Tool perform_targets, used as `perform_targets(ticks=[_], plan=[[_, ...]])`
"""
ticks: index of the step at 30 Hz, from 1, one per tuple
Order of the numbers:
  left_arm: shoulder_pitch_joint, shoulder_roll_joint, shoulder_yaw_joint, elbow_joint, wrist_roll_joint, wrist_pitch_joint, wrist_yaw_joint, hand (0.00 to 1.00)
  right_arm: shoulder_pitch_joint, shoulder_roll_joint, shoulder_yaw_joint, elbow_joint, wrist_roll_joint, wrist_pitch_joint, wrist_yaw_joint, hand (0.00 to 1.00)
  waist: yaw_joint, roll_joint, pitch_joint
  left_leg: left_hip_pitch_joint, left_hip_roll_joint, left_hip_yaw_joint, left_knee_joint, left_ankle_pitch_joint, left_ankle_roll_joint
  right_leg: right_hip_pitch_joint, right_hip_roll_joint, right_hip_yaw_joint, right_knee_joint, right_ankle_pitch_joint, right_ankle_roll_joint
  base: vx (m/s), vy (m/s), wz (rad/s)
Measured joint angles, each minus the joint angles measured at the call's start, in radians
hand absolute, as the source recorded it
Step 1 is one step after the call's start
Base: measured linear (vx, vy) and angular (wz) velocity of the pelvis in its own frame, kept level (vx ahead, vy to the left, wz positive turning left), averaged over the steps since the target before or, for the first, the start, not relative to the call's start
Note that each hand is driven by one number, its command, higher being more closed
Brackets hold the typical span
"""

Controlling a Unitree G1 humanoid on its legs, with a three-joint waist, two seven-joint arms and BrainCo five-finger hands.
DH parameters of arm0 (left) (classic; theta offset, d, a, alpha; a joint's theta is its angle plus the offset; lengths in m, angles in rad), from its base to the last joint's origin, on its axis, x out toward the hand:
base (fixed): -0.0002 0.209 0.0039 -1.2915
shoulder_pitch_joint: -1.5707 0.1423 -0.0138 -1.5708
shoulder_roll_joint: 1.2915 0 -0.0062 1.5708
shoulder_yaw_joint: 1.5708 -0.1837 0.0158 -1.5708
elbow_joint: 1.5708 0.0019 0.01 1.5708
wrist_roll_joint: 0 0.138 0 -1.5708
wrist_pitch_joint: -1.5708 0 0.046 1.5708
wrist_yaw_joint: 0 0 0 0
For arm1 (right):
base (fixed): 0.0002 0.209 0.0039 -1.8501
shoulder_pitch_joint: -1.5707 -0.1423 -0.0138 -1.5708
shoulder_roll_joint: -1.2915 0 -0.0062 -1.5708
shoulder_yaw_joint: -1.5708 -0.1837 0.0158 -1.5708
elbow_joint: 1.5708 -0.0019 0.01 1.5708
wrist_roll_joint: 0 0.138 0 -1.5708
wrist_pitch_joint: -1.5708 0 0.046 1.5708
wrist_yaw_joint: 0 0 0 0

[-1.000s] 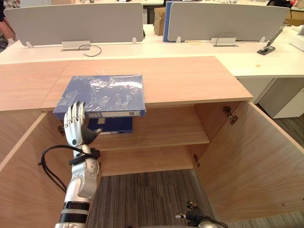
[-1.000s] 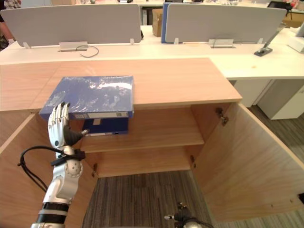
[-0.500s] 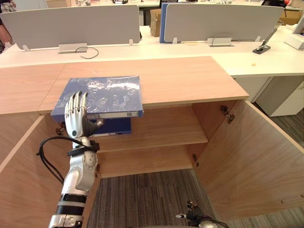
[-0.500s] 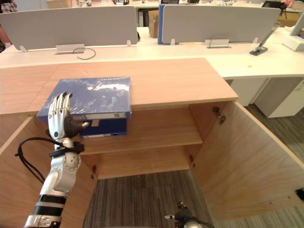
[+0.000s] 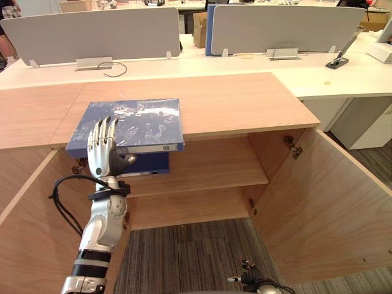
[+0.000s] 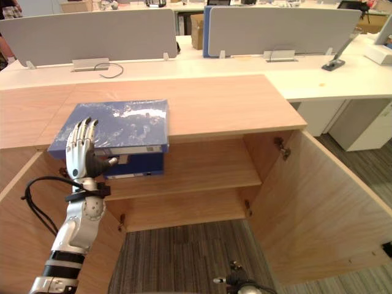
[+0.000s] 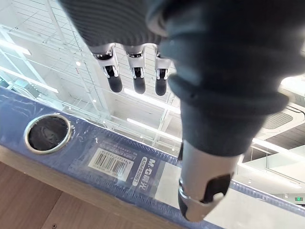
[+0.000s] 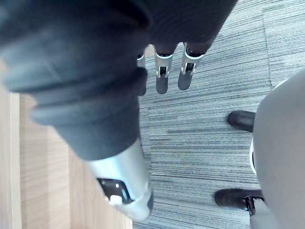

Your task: Walk over to the cabinet, pick up the folder, carry it to the office cabinet, place the folder inside the office cabinet, then close the office cabinet door

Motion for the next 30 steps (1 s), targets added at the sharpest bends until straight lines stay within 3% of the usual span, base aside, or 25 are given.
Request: perform_targets(ticks=[30], plan=[[-0.03,0.034,-0.038,0.11,-0.004,-0.002,-0.037,0.0,0.006,-0.004,-0.041,0.007,0.0,0.0,-0.001,0.0,-0.01,0.004,0.002,-0.005,0.005,0.023,0.0,-0.004,-0.004,-0.018,0.004,0.025,0.0,0.001,-0.001,-0.01,0.0,-0.02]])
